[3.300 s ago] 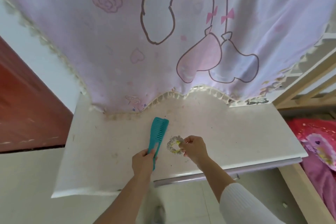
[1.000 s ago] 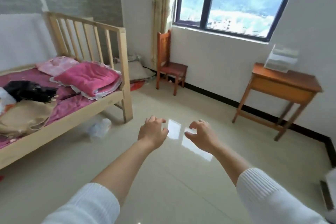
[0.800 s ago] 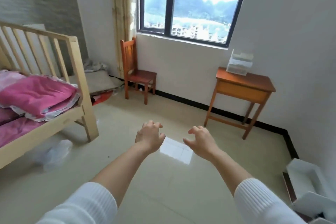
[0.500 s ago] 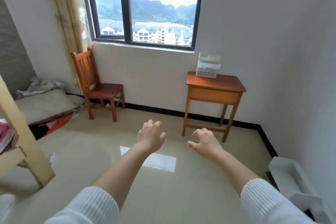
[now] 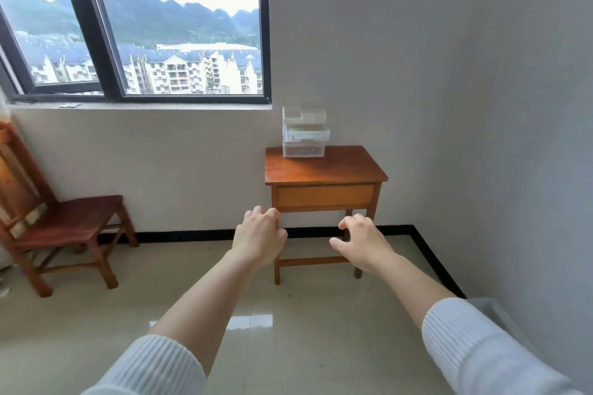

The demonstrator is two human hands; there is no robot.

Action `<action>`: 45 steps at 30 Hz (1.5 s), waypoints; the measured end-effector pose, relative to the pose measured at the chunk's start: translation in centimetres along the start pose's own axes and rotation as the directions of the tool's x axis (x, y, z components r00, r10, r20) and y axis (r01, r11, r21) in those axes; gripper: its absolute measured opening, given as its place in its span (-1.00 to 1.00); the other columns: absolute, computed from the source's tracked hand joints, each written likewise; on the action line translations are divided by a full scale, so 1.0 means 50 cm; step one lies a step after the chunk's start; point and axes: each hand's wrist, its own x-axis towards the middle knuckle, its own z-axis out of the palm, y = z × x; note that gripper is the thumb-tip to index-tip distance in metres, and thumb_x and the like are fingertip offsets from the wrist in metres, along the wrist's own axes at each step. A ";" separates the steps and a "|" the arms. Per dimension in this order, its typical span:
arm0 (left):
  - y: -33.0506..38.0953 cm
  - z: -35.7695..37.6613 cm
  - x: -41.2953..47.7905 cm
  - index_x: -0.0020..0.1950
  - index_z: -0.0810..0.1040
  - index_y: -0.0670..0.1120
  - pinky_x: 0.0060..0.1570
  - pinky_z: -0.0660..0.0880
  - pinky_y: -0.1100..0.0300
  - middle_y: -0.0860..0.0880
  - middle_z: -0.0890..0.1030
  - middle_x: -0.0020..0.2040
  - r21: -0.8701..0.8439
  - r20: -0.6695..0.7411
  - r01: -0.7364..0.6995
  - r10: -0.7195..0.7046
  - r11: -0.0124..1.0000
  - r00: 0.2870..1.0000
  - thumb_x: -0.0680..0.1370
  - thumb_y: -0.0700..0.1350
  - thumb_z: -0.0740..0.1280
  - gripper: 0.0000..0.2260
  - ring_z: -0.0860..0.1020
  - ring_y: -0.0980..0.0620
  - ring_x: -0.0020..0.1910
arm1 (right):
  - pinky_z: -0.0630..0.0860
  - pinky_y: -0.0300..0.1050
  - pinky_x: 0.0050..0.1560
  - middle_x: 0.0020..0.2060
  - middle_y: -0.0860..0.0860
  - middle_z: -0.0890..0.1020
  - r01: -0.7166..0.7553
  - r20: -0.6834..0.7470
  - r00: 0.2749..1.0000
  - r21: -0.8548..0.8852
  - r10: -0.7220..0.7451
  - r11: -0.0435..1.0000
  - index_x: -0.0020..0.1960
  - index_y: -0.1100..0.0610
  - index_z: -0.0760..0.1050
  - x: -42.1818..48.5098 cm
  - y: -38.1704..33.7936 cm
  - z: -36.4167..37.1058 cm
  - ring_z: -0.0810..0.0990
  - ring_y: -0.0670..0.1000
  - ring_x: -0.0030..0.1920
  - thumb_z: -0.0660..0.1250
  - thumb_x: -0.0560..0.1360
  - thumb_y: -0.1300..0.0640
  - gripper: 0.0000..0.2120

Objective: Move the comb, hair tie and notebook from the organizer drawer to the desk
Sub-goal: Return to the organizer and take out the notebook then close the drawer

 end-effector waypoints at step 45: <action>-0.040 0.404 1.644 -0.34 0.28 -0.15 -0.51 0.23 0.23 0.01 0.35 -0.39 -0.097 0.370 0.184 -0.137 0.978 0.919 0.53 -0.10 0.20 -0.73 0.32 0.07 -0.45 | 0.15 0.18 0.32 0.49 0.07 0.19 -0.263 0.130 0.944 -0.258 0.303 0.930 0.16 0.15 0.56 1.650 0.275 0.150 0.04 0.13 0.46 0.18 0.46 -0.07 -0.59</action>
